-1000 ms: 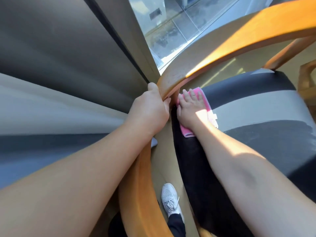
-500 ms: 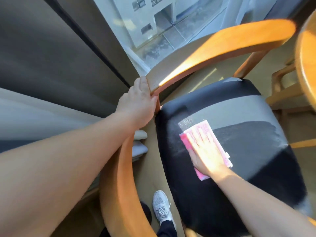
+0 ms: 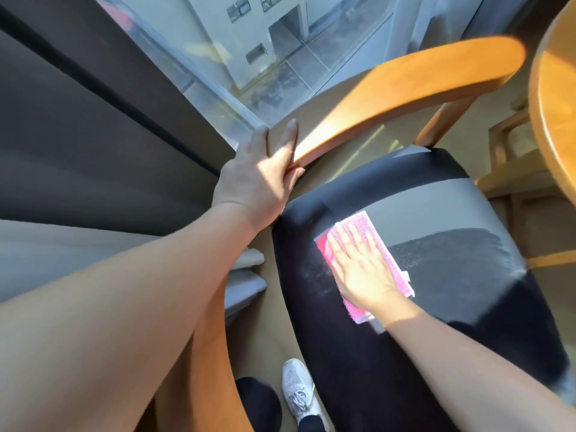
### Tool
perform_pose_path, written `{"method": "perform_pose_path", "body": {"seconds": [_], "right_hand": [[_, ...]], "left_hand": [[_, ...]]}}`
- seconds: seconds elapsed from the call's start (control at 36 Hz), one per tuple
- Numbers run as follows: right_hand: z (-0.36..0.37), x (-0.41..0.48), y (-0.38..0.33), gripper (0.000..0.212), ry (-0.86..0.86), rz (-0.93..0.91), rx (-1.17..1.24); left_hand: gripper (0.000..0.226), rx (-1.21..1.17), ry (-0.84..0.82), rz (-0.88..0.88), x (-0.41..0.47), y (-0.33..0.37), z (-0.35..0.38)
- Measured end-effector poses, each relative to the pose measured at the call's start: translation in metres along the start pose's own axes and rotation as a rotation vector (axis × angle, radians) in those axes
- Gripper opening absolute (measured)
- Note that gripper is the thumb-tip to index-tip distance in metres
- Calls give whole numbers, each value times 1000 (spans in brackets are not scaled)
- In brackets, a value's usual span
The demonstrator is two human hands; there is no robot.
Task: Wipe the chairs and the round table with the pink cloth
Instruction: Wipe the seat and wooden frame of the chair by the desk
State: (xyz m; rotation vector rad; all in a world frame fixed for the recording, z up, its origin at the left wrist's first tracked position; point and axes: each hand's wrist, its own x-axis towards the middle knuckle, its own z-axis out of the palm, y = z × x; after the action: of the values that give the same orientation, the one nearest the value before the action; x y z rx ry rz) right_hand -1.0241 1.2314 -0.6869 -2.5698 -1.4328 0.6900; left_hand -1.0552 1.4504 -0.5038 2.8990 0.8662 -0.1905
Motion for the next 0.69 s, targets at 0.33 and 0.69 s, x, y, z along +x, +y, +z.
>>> {"method": "perform_pose_path", "body": {"seconds": [0.33,0.69], "right_hand": [[-37,126,-6,58,20,-2,-224],[-31,41,35,60,51,4,-107]], "left_hand": [[64,47,70,52,3,-8,11],[63,45,84,18,5,-8,16]]}}
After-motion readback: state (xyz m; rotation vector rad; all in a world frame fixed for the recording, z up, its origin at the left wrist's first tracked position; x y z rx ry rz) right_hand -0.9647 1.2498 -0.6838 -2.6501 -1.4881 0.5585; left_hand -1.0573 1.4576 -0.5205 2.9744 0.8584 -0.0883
